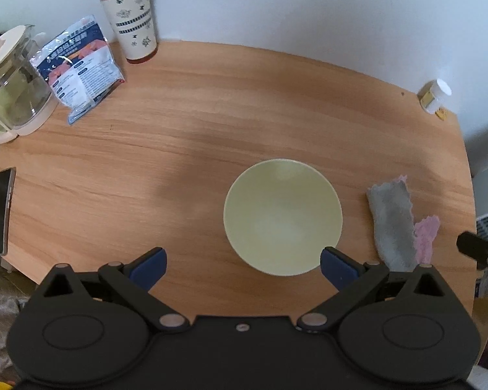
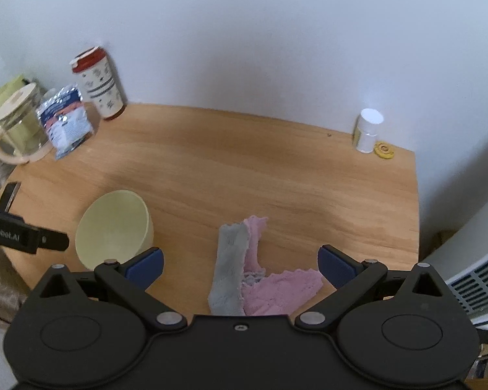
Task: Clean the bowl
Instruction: 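Move the left gripper toward the bowl while the right gripper approaches the cloth, then grasp the grey-and-pink cloth with the right gripper and lift it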
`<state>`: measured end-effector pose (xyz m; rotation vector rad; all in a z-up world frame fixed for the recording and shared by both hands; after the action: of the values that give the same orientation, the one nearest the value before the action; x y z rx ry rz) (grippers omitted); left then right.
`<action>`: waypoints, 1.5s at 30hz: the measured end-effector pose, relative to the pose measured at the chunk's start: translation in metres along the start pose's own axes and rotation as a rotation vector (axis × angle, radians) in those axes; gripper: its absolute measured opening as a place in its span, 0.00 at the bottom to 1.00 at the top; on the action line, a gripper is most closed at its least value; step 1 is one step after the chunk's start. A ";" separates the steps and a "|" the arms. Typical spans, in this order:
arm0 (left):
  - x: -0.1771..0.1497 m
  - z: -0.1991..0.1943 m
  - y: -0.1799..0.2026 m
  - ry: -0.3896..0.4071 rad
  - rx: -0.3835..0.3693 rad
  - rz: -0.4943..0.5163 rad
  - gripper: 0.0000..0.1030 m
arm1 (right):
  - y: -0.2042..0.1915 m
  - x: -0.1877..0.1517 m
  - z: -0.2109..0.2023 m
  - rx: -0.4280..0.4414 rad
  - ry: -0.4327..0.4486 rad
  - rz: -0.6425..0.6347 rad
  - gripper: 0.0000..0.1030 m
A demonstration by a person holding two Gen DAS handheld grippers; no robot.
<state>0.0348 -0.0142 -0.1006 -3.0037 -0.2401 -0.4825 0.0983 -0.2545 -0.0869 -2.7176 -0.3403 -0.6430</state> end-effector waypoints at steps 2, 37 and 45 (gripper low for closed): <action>0.000 0.000 -0.002 0.036 0.037 -0.002 1.00 | 0.002 0.000 0.003 0.021 -0.010 -0.017 1.00; 0.016 0.106 -0.023 0.046 -0.229 0.401 0.68 | 0.024 -0.062 0.105 -0.178 -0.173 0.260 0.45; 0.015 0.103 -0.021 0.052 -0.327 0.409 0.33 | 0.018 -0.067 0.091 -0.175 -0.133 0.293 0.18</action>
<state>0.0760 0.0200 -0.1916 -3.2115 0.4963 -0.6021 0.0811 -0.2484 -0.1997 -2.9028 0.0896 -0.4292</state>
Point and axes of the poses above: each gripper's, at about its wrist camera, not at the fingertips, and z roughly the way its jaws point, y to its right, x to its top, the point moved 8 cm from there along z, roughly the way its jaws point, and after that the axes turned 8 degrees about z, right-handed, at the moved point
